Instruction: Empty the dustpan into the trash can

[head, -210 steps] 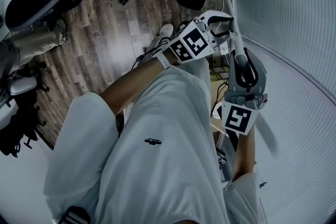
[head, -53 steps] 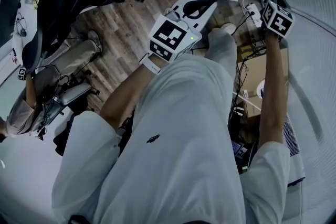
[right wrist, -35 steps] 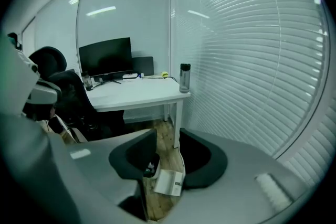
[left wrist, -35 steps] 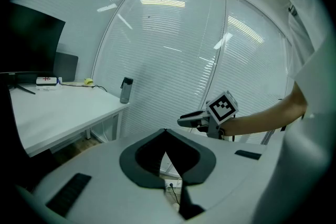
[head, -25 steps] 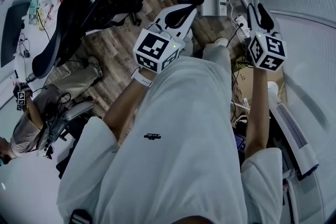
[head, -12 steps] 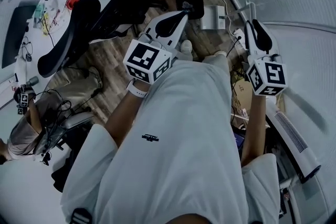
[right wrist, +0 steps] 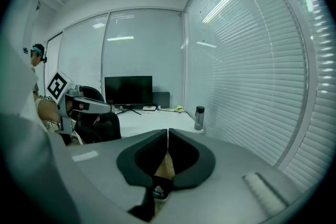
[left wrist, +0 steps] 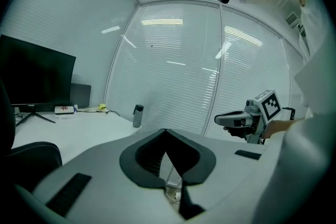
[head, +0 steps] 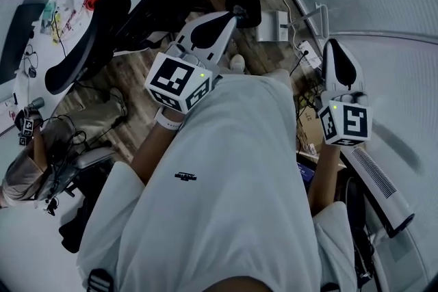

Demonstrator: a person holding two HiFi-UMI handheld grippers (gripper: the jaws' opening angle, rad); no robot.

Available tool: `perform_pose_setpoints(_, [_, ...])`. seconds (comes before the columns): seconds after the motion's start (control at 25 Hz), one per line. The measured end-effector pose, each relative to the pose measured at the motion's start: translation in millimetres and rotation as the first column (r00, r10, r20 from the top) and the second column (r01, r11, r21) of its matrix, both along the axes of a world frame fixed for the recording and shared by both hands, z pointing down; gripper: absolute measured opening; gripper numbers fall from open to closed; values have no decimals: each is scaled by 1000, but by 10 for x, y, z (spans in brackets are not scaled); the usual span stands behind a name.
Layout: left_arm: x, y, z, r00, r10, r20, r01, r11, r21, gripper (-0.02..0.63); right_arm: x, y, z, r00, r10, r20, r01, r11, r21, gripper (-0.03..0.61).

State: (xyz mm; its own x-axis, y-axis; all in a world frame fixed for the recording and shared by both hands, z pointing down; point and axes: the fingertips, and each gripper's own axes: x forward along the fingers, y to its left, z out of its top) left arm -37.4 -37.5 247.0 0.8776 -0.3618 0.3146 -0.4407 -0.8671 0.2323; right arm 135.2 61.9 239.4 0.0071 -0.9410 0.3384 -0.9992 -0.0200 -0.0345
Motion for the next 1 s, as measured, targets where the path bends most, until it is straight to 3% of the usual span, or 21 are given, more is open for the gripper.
perform_pose_setpoints(0.16, [-12,52,-83,1000,2,-26,-2,1000,5,8,-36,43,-54,998,0,-57,2,1000,27,12])
perform_pose_setpoints(0.64, [-31,86,-185,999,-1,-47,2,1000,21,8,-337,-59,-63,994,-113,-6,113,992,57,12])
perform_pose_setpoints(1.0, [68,159,-183,999,15,-53,-15,1000,11,8,-404,-30,-90,987,-153,-43,155,987,47,11])
